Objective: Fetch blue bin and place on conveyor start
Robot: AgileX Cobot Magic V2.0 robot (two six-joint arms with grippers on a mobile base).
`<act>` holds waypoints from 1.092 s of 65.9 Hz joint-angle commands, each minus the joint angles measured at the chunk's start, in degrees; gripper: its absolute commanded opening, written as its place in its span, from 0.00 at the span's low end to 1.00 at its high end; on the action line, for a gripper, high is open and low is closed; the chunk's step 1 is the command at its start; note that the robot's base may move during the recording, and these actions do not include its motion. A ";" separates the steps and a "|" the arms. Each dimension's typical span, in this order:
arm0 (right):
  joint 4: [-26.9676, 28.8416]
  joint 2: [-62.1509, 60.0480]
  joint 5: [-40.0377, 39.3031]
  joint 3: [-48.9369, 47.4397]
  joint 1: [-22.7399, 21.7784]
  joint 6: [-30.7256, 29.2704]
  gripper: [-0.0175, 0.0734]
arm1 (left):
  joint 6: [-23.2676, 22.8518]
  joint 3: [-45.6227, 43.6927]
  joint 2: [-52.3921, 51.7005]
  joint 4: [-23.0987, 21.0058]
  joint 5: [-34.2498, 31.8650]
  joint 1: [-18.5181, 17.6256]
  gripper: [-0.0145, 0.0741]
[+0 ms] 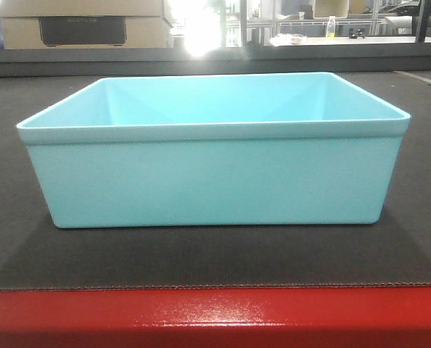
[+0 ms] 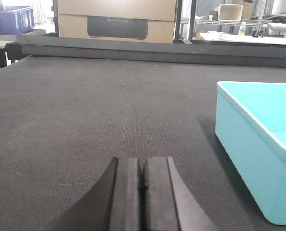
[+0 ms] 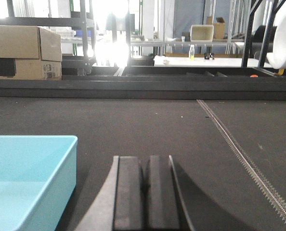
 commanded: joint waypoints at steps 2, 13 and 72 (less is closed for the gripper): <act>0.30 -3.98 -6.12 6.90 -0.40 -0.92 0.02 | 0.25 -0.14 -0.40 -0.33 -1.22 0.34 0.04; 0.30 -7.17 -8.48 12.94 -0.40 -0.92 0.02 | 0.25 -0.14 -0.40 -0.33 -1.22 0.34 0.04; 0.30 -7.17 -4.61 12.94 -0.50 -0.92 0.01 | 0.25 -0.14 -0.40 -0.33 -1.22 0.34 0.04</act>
